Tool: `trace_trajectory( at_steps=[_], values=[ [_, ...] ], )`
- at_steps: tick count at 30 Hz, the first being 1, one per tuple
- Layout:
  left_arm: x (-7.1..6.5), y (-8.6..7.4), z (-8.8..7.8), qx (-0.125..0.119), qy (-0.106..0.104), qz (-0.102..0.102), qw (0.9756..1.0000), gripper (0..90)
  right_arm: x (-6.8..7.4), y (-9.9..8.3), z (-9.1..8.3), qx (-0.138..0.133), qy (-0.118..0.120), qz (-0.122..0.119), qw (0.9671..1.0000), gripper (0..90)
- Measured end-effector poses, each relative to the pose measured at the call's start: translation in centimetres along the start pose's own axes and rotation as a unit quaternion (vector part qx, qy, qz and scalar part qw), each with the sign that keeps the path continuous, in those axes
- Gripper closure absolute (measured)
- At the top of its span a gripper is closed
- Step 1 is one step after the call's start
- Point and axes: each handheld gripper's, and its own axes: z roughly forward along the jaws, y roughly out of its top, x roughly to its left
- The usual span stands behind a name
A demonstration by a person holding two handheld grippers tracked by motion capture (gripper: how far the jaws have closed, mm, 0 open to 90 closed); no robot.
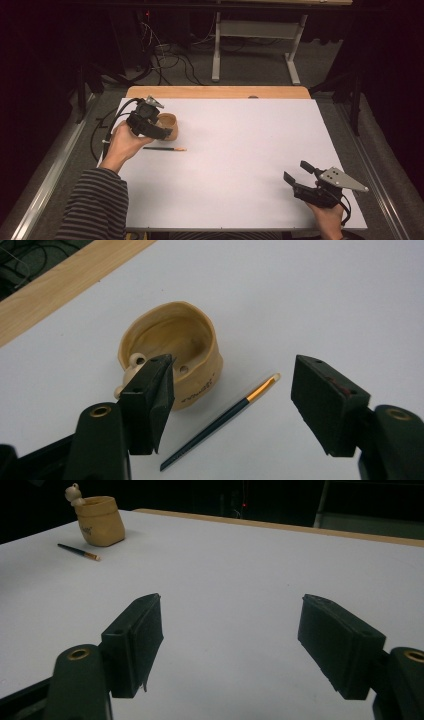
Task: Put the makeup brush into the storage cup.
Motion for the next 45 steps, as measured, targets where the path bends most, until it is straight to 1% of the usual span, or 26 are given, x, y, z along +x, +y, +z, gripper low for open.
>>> trace_trajectory(
  at_steps=[3, 10, 13, 17, 22, 24, 28, 33, 40, 45],
  values=[
    [0.0, 0.0, 0.1, 0.005, -0.008, -0.002, 1.0, 35.1, 0.0, 0.0, 0.0, 0.0, 0.0, -0.001, 1.0, 27.7],
    [0.0, 0.0, 0.6, 0.02, -0.014, -0.003, 0.9997, 35.8, 0.0, 0.0, 0.0, 0.0, 0.0, -0.001, 1.0, 27.7],
    [0.1, 0.0, 0.8, 0.031, -0.015, -0.002, 0.9994, 35.7, 0.0, 0.0, 0.0, -0.001, -0.001, 0.0, 1.0, 27.7],
    [0.1, -0.1, 1.0, 0.039, -0.018, 0.003, 0.9991, 35.6, 0.0, 0.0, 0.0, 0.0, 0.0, 0.0, 1.0, 27.7],
    [-0.1, -0.3, 1.5, 0.049, -0.019, 0.007, 0.9986, 35.3, 0.0, 0.0, 0.0, -0.001, 0.0, 0.0, 1.0, 27.7],
    [-0.1, -0.4, 1.8, 0.053, -0.014, 0.011, 0.9984, 34.3, 0.0, 0.0, 0.0, -0.001, 0.0, -0.001, 1.0, 27.7],
    [-0.2, -0.6, 2.1, 0.059, -0.014, 0.014, 0.998, 33.8, 0.0, 0.0, 0.0, 0.0, 0.001, 0.0, 1.0, 27.7],
    [-0.2, -0.8, 2.4, 0.062, -0.017, 0.016, 0.9978, 33.2, 0.0, 0.0, 0.0, -0.001, 0.0, 0.0, 1.0, 27.7],
    [-0.2, -1.1, 3.2, 0.077, -0.016, 0.02, 0.9967, 32.2, 0.0, 0.0, 0.0, -0.001, 0.0, 0.0, 1.0, 27.7],
    [-0.2, -1.4, 3.5, 0.081, -0.018, 0.022, 0.9963, 31.9, 0.0, 0.0, 0.0, -0.001, 0.0, 0.0, 1.0, 27.7]
  ],
)
